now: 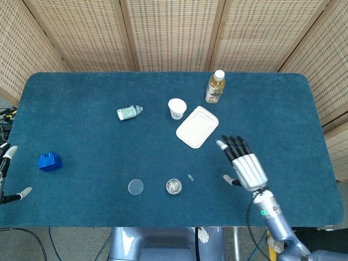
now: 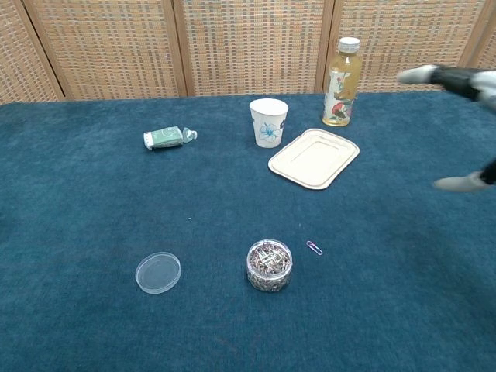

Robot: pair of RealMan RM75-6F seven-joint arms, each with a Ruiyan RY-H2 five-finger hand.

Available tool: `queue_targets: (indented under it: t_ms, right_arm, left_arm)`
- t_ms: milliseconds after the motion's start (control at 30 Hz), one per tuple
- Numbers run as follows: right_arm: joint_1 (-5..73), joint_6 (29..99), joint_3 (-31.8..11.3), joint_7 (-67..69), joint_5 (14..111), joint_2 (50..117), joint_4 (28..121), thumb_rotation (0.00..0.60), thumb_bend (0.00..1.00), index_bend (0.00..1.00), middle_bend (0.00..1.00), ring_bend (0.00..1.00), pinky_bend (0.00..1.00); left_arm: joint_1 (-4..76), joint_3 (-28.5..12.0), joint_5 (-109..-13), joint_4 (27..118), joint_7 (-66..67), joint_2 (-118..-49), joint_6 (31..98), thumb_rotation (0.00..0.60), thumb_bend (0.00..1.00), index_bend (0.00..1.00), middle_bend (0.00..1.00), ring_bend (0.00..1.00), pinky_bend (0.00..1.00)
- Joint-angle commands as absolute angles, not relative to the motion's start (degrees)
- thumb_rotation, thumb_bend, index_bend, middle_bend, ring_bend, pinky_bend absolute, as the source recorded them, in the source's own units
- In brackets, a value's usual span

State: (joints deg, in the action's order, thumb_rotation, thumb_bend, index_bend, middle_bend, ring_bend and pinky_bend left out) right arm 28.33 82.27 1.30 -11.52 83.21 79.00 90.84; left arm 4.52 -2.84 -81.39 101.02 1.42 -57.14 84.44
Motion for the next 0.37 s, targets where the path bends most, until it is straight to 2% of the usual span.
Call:
queue_targets:
  t_ms: [33,167,367]
  right_arm:
    - [20.9,89.2,4.8,-2.7,87.8,74.6,79.4,0.6,0.0,0.0,0.0,0.0,0.0]
    - [17.1,93.7,5.0,-1.9,89.3,75.3,73.4,0.6,0.0,0.0,0.0,0.0,0.0]
    - [14.2,95.4,4.6,-0.8,89.7,74.5,73.1,0.6,0.0,0.0,0.0,0.0,0.0]
  left_arm:
    - [3.3,-2.1,-83.4,101.4,1.4,-57.9,86.7,0.6,0.0,0.0,0.0,0.0,0.0]
    - [2.5,-1.4,-84.1,100.4,0.8,-58.6,87.3,0.6,0.0,0.0,0.0,0.0,0.0]
    - [2.1,-1.2,-84.9,99.7,0.1,-58.8,87.8,0.6,0.0,0.0,0.0,0.0,0.0]
